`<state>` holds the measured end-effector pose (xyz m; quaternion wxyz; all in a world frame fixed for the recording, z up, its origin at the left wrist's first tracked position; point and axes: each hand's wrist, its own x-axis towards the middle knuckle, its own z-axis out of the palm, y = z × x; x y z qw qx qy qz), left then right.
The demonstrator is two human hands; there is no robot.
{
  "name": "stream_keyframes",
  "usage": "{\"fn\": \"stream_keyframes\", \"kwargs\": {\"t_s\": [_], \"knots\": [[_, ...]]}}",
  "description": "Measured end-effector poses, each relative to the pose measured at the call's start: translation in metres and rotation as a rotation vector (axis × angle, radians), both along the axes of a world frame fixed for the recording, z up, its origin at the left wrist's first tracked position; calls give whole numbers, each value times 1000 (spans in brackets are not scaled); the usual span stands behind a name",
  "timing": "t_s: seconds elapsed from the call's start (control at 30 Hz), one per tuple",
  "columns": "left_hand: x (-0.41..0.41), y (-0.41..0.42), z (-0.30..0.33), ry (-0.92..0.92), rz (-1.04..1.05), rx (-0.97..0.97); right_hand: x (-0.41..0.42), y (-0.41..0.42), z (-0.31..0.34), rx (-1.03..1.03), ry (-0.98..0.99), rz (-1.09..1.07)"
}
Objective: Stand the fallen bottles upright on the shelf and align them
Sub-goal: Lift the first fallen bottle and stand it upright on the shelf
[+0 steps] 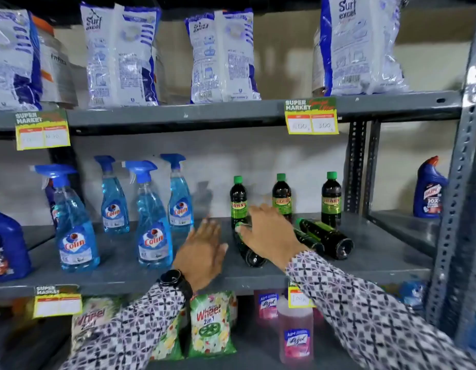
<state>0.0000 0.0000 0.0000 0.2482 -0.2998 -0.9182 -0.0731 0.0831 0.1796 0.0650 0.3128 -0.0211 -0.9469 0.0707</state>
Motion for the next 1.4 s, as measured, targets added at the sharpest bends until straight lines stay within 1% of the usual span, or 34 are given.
{"fn": "stream_keyframes", "kwargs": {"t_s": [0.07, 0.13, 0.23, 0.3, 0.4, 0.47, 0.53, 0.6, 0.7, 0.8, 0.87, 0.97, 1.2, 1.27, 1.4], "knots": [[-8, 1, -16, -192, 63, -112, -20, -1, -5, -163, -272, -42], [-15, -1, -29, -309, 110, -124, -35, 0, -9, -265, -446, -53], [-22, -3, -35, -295, 99, -108, -61, 2, -18, -292, -594, -39], [-25, -2, -36, -275, 96, -150, -71, 2, -24, -333, -626, -80], [-24, -1, -39, -255, 96, -152, -81, 3, -32, -465, -565, -150], [-23, -1, -40, -241, 92, -128, -85, 5, -38, -513, -509, -156], [-23, -1, -41, -221, 94, -122, -86, 6, -41, -540, -411, -136], [-24, -1, -42, -224, 98, -121, -88, 7, -44, -600, -255, -75], [-25, -1, -43, -246, 103, -99, -90, 10, -49, -764, -30, 93], [-26, -1, -44, -260, 105, -71, -92, 11, -57, -887, 130, 193], [-26, -1, -44, -272, 104, -59, -93, 11, -62, -928, 186, 232], [-25, -2, -44, -274, 104, -55, -94, 14, -72, -931, 201, 234], [-23, -1, -42, -280, 98, -56, -95, 14, -82, -872, 146, 205], [-22, -2, -42, -277, 100, -56, -95, 14, -82, -898, 126, 234], [-21, -1, -42, -278, 106, -61, -97, 20, -86, -1016, 33, 316]]}}
